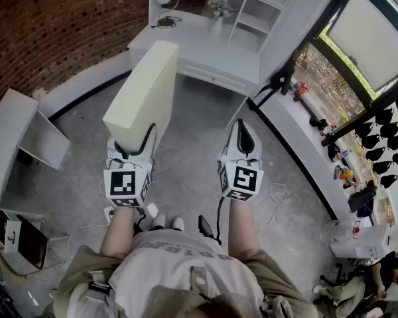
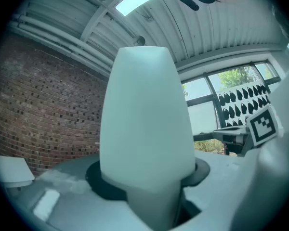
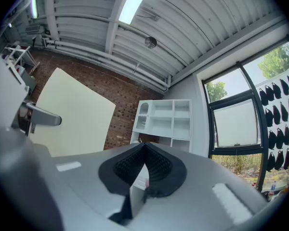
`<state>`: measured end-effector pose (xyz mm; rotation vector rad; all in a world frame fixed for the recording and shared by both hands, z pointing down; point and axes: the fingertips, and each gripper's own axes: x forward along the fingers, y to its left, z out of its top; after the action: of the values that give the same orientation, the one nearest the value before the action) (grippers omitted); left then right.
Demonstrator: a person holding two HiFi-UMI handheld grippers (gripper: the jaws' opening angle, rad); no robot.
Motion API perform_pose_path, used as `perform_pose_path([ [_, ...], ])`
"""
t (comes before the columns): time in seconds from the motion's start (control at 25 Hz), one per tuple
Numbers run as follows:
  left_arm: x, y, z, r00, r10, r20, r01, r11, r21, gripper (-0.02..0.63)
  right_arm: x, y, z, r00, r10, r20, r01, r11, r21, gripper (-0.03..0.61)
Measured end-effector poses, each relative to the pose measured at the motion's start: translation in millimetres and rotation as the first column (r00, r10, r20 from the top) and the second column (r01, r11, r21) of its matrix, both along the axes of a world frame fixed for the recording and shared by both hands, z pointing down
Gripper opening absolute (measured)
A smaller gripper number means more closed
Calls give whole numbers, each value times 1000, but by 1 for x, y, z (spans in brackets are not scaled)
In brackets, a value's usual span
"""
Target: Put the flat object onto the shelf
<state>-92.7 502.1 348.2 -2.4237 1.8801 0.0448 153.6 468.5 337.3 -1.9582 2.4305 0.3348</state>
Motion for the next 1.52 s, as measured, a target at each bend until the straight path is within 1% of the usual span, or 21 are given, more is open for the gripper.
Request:
perform_pose_path([
  [0.24,7,0,2,1000,-16,-8,16,1000,1,273,7,-1,1,1000,-8,-10,8,1000,6,0],
  [0.52,20,-3,4,1000,-25,-13,25,1000,-10,273,19,-3,6,1000,-15,-18,15,1000,-8,0],
  [0.6,24,-4,6,999,-29,-26,28,999,-17,272,25,-5,9,1000,-20,2,20,1000,-23,0],
  [0.68,27,-7,6,998,-30,-58,29,999,-24,273,34,-9,12,997,-28,71,31,999,-44,0],
  [0.76,28,-11,5,993,-31,-115,29,999,-27,272,47,-13,10,981,-32,189,42,998,-49,0],
  [0.8,27,-13,4,988,-33,-154,29,999,-26,272,54,-15,8,965,-33,260,46,998,-44,2],
  [0.88,22,-16,1,967,-37,-252,32,999,-22,273,69,-19,4,918,-40,396,58,998,-34,3],
  [0.92,19,-17,0,949,-37,-313,33,999,-19,272,75,-21,2,889,-52,456,73,997,-29,22],
  [0.96,14,-18,-1,924,-36,-382,32,999,-16,273,79,-22,0,856,-70,513,94,995,-21,77],
  [1.0,9,-20,-2,891,-32,-453,28,999,-14,272,82,-24,-1,818,-91,568,117,993,-10,134],
  [1.04,4,-21,-3,853,-26,-521,24,1000,-12,273,84,-26,-3,778,-108,619,136,991,2,189],
  [1.08,0,-23,-2,813,-21,-582,19,1000,-10,272,87,-27,-3,736,-122,666,152,988,13,227],
  [1.16,-7,-27,-1,736,-16,-677,11,1000,-12,273,91,-30,-2,660,-139,738,175,984,29,275],
  [1.2,-10,-29,1,703,-17,-711,9,1000,-15,273,93,-32,-1,629,-143,764,184,982,32,291],
  [1.24,-13,-32,2,673,-20,-739,8,1000,-20,273,94,-34,2,602,-143,786,191,981,32,293],
  [1.32,-17,-41,6,622,-26,-782,7,1000,-27,273,96,-40,9,559,-135,818,201,979,25,307],
  [1.4,-19,-49,10,584,-25,-811,4,1000,-29,273,96,-48,17,530,-122,839,203,979,14,315],
  [1.52,-20,-65,16,530,-16,-848,-7,1000,-24,273,92,-60,29,515,-104,851,209,978,-7,333],
])
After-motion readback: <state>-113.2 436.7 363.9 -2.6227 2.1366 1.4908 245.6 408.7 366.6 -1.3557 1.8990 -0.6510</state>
